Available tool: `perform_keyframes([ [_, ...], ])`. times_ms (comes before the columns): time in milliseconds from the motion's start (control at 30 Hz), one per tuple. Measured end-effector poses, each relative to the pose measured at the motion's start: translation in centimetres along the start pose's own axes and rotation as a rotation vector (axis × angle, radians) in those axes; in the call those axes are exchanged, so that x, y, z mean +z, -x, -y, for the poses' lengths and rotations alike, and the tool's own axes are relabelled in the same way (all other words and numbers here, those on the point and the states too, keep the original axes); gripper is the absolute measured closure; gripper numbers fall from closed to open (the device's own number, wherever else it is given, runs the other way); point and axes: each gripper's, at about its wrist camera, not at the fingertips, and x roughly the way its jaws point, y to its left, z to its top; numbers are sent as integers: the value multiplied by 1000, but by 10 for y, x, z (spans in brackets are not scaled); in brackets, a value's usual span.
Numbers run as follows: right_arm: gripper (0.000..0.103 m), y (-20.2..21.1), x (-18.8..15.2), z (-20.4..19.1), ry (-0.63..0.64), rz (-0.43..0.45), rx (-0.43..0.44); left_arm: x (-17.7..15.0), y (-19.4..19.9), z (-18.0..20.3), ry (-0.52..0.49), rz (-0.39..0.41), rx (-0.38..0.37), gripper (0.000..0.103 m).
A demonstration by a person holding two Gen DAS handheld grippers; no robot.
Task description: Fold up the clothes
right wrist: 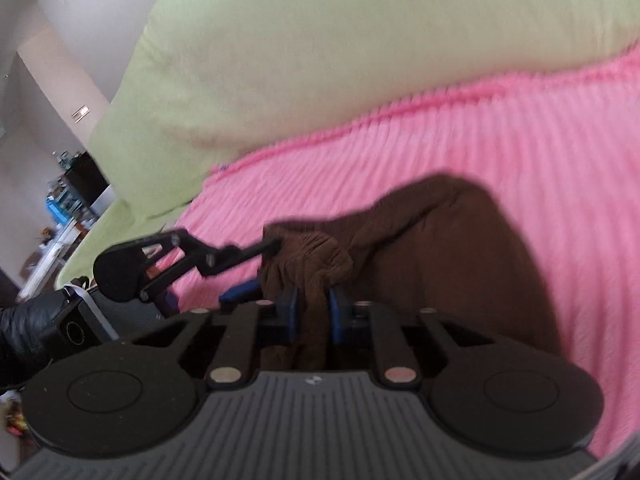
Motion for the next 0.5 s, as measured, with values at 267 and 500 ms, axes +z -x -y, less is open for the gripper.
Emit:
perform_keyframes([
  [267,81,-41,14,-9,330,32,-372,-10,-27,-64,537,-125,-150,57],
  [500,76,-17,2,-13,224,168,-307,-11,-44,-64,576,-195,-166,57],
])
